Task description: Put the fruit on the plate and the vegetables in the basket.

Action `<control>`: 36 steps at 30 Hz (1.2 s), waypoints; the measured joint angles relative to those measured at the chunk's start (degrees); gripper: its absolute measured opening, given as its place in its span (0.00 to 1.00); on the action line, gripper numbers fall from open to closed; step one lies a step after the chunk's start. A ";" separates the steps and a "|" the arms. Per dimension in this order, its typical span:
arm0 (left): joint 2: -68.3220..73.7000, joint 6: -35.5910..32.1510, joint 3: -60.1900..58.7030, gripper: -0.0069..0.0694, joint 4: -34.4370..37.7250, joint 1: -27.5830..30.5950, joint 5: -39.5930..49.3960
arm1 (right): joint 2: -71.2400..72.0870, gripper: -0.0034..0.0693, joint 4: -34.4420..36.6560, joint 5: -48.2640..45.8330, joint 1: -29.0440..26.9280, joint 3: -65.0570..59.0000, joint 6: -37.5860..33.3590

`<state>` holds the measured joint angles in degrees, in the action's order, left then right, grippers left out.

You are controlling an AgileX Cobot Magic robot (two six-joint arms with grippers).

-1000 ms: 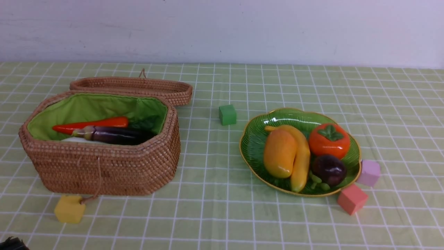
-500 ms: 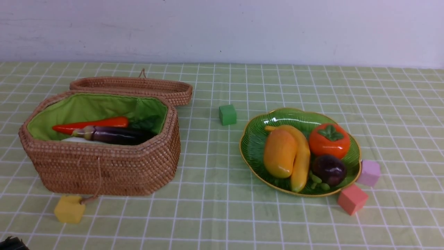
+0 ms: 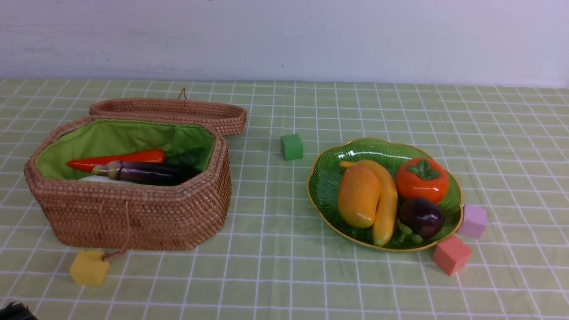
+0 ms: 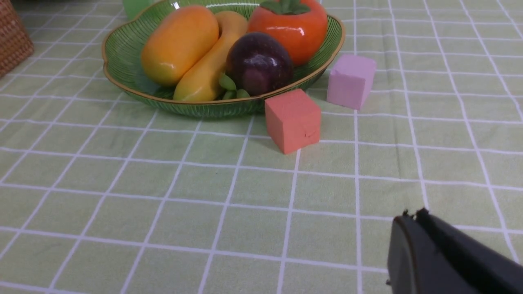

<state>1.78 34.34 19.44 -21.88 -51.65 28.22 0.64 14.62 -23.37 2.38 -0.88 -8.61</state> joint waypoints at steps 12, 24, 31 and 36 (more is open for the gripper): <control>0.00 -12.01 -5.25 0.07 8.20 19.47 -7.28 | 0.00 0.05 -0.02 0.00 0.00 0.00 0.00; -0.05 -26.75 -20.92 0.07 24.21 42.64 -21.00 | 0.00 0.06 -0.02 0.00 0.00 0.00 0.00; -2.35 -25.88 -21.15 0.07 24.20 44.52 -6.80 | 0.00 0.06 -0.07 0.00 0.00 0.00 0.00; -2.35 -25.84 -21.15 0.07 24.72 44.52 -6.42 | 0.00 0.07 -0.07 0.00 0.00 0.00 0.00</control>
<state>-0.57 8.51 -1.71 2.84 -7.12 21.80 0.64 14.55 -23.37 2.38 -0.88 -8.61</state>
